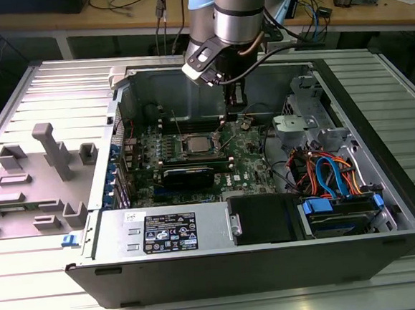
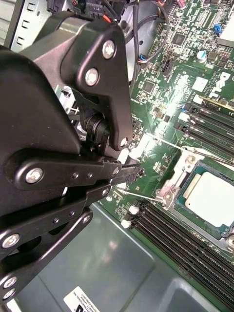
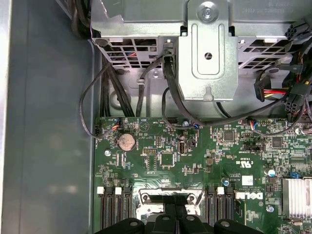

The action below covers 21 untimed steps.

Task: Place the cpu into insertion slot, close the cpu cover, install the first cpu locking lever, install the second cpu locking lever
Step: 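Close the cpu cover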

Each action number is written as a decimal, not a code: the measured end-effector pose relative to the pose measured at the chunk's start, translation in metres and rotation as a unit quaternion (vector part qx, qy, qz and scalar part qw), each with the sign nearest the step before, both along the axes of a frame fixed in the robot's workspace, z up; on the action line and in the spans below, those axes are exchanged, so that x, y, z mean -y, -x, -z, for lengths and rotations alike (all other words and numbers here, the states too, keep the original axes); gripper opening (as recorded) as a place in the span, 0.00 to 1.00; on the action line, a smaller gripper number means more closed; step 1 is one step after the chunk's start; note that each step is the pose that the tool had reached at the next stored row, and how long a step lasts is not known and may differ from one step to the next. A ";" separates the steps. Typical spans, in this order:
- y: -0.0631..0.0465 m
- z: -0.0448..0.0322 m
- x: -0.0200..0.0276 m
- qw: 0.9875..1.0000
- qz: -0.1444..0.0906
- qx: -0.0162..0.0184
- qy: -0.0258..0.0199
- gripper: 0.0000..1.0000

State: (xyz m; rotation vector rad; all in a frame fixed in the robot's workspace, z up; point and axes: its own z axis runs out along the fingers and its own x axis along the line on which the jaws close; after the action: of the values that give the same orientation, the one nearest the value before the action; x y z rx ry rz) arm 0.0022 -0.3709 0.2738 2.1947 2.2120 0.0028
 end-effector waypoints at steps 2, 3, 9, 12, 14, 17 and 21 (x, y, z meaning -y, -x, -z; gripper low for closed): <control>-0.001 0.0000 0.0000 1.000 0.000 0.000 0.000 0.11; -0.002 0.0000 0.0000 1.000 0.000 0.000 0.000 0.11; -0.003 0.0000 0.0000 1.000 0.000 0.000 0.000 0.11; -0.003 0.0000 0.0000 1.000 0.000 0.000 0.000 0.11; -0.003 0.0000 0.0000 1.000 0.000 0.000 0.000 0.11; -0.004 0.0000 0.0000 1.000 0.000 0.000 0.000 0.11; -0.008 0.0013 -0.0001 1.000 0.000 0.000 0.000 0.11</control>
State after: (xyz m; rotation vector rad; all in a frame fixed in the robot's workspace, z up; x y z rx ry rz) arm 0.0098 -0.3708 0.2725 2.1948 2.2120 0.0032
